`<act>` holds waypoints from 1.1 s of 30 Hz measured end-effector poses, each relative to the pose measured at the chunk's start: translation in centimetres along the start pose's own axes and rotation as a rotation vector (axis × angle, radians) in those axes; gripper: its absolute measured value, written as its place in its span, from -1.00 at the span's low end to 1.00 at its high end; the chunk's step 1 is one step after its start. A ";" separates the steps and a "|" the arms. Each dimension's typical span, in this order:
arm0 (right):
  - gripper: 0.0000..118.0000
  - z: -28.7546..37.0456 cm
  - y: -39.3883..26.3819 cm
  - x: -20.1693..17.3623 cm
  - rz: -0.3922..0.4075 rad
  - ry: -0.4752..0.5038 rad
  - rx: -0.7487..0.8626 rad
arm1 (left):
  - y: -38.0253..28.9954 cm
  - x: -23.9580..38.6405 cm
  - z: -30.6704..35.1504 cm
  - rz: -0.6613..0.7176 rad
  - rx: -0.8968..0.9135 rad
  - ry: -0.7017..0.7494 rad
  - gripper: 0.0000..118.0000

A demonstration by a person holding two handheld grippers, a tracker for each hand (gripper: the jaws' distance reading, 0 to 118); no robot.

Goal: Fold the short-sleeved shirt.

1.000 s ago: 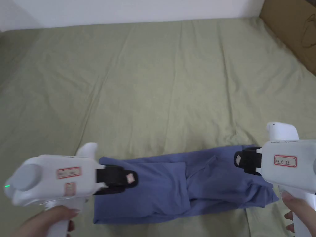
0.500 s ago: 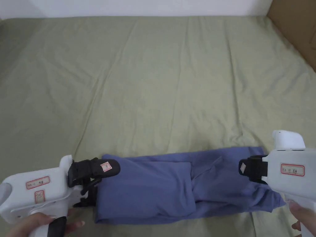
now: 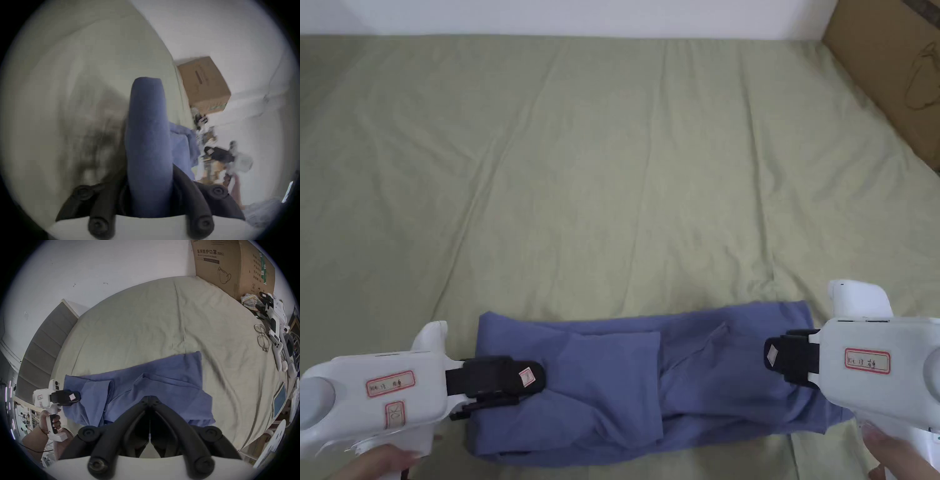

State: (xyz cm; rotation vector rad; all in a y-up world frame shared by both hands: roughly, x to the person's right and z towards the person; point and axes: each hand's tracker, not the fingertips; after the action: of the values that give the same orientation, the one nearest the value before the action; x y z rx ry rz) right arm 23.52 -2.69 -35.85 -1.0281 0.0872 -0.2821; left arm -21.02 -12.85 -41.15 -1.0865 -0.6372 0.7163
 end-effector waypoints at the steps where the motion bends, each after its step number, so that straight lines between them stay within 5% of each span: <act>1: -0.98 0.2 0.0 -0.1 0.004 0.003 0.004 | 0.1 1.0 1.0 -0.043 -0.002 0.049 -0.79; 4: -0.98 0.5 0.1 -0.4 0.020 0.015 0.016 | 0.6 2.9 5.2 -0.121 0.056 0.230 -0.79; 7: -0.98 1.0 0.0 -0.7 0.026 0.033 0.033 | 0.6 5.3 8.9 -0.196 0.114 0.641 -0.79; 9: -0.98 1.3 -0.2 -1.0 0.027 0.043 0.048 | 0.2 6.8 10.4 -0.257 0.143 0.762 -0.79; 13: -0.98 1.9 -0.5 -1.6 0.031 0.073 0.062 | -0.6 9.4 10.2 -0.286 0.133 0.722 -0.79; 22: -0.98 3.0 -0.7 -1.4 0.029 0.081 0.092 | 1.1 13.9 -1.5 -0.190 -0.050 0.308 -0.78; 26: -0.98 3.2 -0.9 -0.5 0.019 0.071 0.092 | 1.3 13.8 -8.1 -0.193 -0.128 0.327 -0.73; 28: -0.98 3.3 -0.8 -0.1 0.012 0.066 0.093 | 1.0 13.4 -10.0 -0.170 -0.153 0.290 -0.30; 30: -0.98 3.2 -0.8 0.3 0.003 0.061 0.094 | 0.8 12.9 -11.0 -0.084 -0.168 0.138 0.61; 31: -0.98 3.2 -0.7 0.4 -0.001 0.059 0.094 | 0.4 13.4 -11.0 -0.058 -0.160 0.077 0.87; 33: -0.98 3.1 -0.6 0.7 -0.007 0.057 0.094 | 0.5 14.1 -10.7 -0.045 -0.144 0.038 1.00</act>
State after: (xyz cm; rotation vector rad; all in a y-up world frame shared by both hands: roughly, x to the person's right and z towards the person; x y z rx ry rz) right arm 24.68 -0.62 -33.68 -0.9277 0.1208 -0.3186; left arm -4.33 -7.64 -43.63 -1.2114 -0.6872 0.6166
